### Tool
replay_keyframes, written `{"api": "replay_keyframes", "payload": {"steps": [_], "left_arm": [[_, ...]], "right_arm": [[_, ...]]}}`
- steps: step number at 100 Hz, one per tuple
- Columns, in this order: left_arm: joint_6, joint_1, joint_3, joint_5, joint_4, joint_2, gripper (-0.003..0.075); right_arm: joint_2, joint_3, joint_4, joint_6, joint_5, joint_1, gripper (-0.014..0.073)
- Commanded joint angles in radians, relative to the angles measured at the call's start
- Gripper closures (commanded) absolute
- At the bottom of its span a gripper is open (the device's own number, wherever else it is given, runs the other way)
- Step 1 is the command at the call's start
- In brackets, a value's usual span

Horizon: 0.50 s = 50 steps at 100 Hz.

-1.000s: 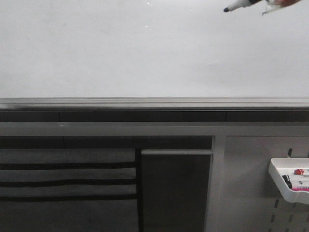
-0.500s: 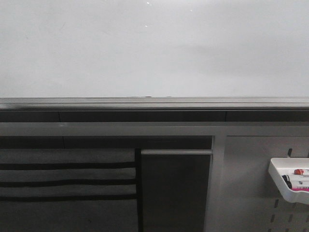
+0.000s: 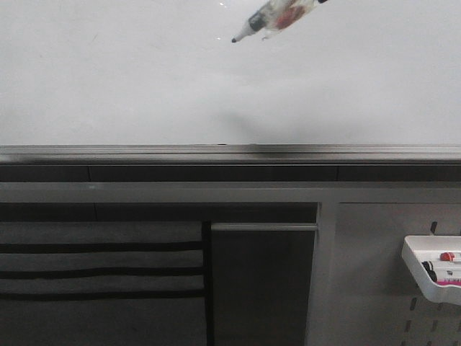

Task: Write number 3 on whiteboard

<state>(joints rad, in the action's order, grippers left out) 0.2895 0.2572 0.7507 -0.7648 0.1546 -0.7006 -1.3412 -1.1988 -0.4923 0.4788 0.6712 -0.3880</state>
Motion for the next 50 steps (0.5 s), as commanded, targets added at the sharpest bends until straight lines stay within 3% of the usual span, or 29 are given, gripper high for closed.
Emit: {"api": "replay_keyframes", "payload": {"steps": [1,33,50], "left_arm": [[-0.010,-0.004,0.027,0.068,0.019,0.001,0.0226],[-0.010,-0.004,0.027,0.068,0.019,0.001,0.0226],[-0.010,-0.004,0.027,0.068,0.019,0.001,0.0226]], "right_arm": [[-0.002,-0.035,-0.004,0.003,-0.136,-0.003,0.0590],[-0.067,-0.035,0.064,-0.005,-0.217,0.035,0.0590],[-0.041,-0.006,0.057,-0.019,-0.108,0.081,0.0590]]}}
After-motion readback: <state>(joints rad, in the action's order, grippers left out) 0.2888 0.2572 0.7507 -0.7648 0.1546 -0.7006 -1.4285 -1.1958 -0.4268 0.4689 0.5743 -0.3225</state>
